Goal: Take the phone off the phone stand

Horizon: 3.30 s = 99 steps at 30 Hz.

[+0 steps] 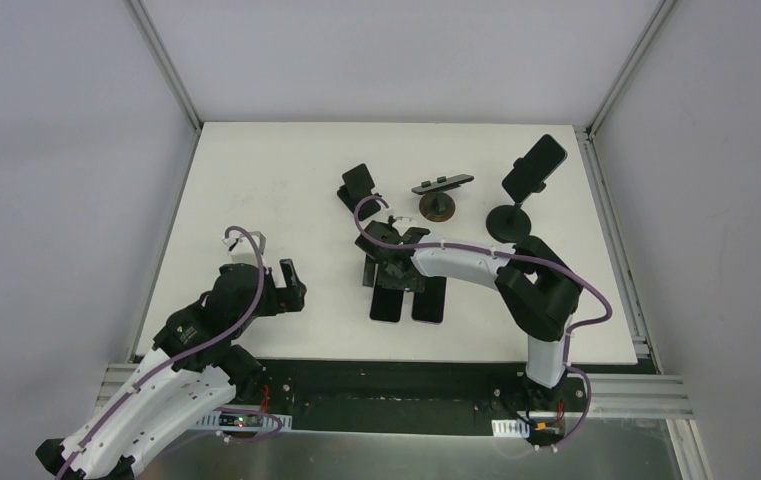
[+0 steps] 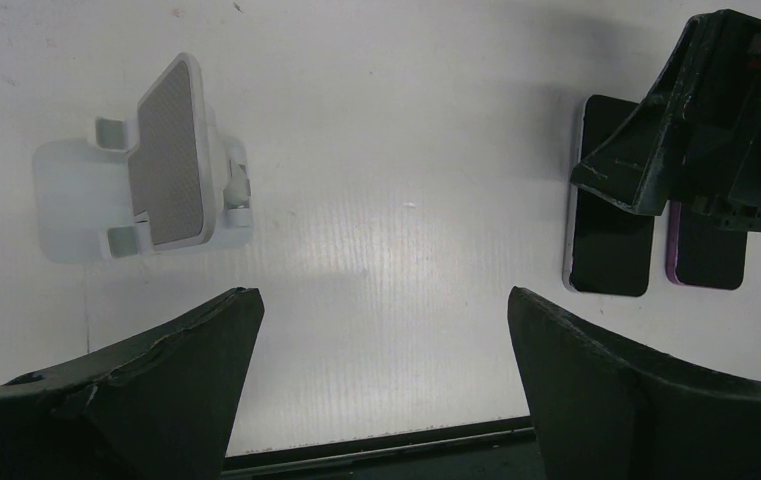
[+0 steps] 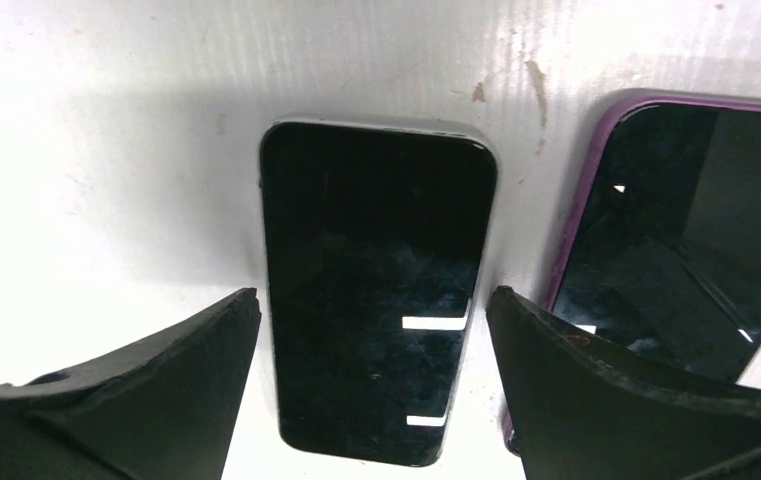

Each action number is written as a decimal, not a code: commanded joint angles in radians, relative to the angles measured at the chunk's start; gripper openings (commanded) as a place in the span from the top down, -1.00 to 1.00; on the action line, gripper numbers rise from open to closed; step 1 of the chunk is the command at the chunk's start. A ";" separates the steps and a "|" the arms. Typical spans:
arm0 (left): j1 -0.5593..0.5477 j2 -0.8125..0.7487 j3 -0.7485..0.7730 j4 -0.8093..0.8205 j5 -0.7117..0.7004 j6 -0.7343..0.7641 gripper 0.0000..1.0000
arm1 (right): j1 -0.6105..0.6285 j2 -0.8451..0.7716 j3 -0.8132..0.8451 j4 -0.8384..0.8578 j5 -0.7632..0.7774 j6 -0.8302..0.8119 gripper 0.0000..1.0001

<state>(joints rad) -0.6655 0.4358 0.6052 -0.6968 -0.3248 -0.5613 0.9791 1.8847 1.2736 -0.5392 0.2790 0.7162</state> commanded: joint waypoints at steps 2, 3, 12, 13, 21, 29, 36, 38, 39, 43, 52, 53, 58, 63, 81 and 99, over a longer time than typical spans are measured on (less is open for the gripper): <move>0.007 0.009 -0.005 -0.003 -0.029 -0.004 -0.98 | 0.000 0.064 -0.021 -0.141 0.078 0.004 -0.74; 0.007 0.009 -0.006 -0.003 -0.031 -0.006 -0.98 | 0.000 0.063 -0.025 -0.146 0.084 0.003 -0.73; 0.007 0.024 0.005 -0.003 -0.036 -0.005 -0.98 | 0.000 0.006 -0.048 -0.156 0.115 -0.006 -0.71; 0.007 0.025 0.007 -0.003 -0.036 -0.005 -0.98 | 0.000 0.001 -0.044 -0.165 0.121 -0.007 -0.71; 0.007 0.017 0.005 -0.003 -0.036 -0.014 -0.98 | 0.000 -0.066 -0.040 -0.154 0.122 -0.049 -0.64; 0.007 0.044 0.039 -0.003 -0.039 -0.018 -0.98 | 0.000 -0.230 -0.006 -0.108 0.083 -0.155 -0.75; 0.007 0.110 0.112 -0.003 -0.037 -0.015 -0.98 | -0.066 -0.396 0.017 -0.150 0.015 -0.187 -0.76; 0.007 0.124 0.126 -0.003 -0.038 -0.013 -0.98 | -0.120 -0.452 0.007 -0.154 -0.019 -0.186 -0.77; 0.007 0.130 0.130 -0.002 -0.040 -0.011 -0.98 | -0.140 -0.481 0.003 -0.154 -0.034 -0.186 -0.76; 0.007 0.162 0.151 0.001 -0.031 0.007 -0.98 | -0.224 -0.566 0.023 -0.191 -0.070 -0.202 -0.77; 0.007 0.262 0.267 0.008 0.054 0.110 -0.98 | -0.333 -0.750 0.034 -0.238 -0.056 -0.166 -0.77; 0.007 0.277 0.283 0.013 0.075 0.125 -0.98 | -0.336 -0.762 0.030 -0.242 -0.049 -0.162 -0.77; 0.006 0.400 0.387 0.056 0.204 0.199 -0.98 | -0.338 -0.837 -0.001 -0.252 -0.049 -0.168 -0.77; 0.006 0.572 0.541 0.078 0.321 0.265 -0.94 | -0.339 -0.902 -0.030 -0.289 -0.046 -0.176 -0.77; 0.003 0.863 0.767 0.123 0.524 0.294 -0.82 | -0.340 -0.997 -0.106 -0.321 -0.034 -0.147 -0.77; -0.017 1.029 0.862 0.294 0.668 0.328 -0.88 | -0.341 -1.121 -0.180 -0.363 -0.033 -0.143 -0.78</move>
<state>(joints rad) -0.6750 1.4204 1.3941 -0.4976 0.2733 -0.2806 0.6430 0.7689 1.1011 -0.8974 0.2604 0.5831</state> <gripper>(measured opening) 0.929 0.886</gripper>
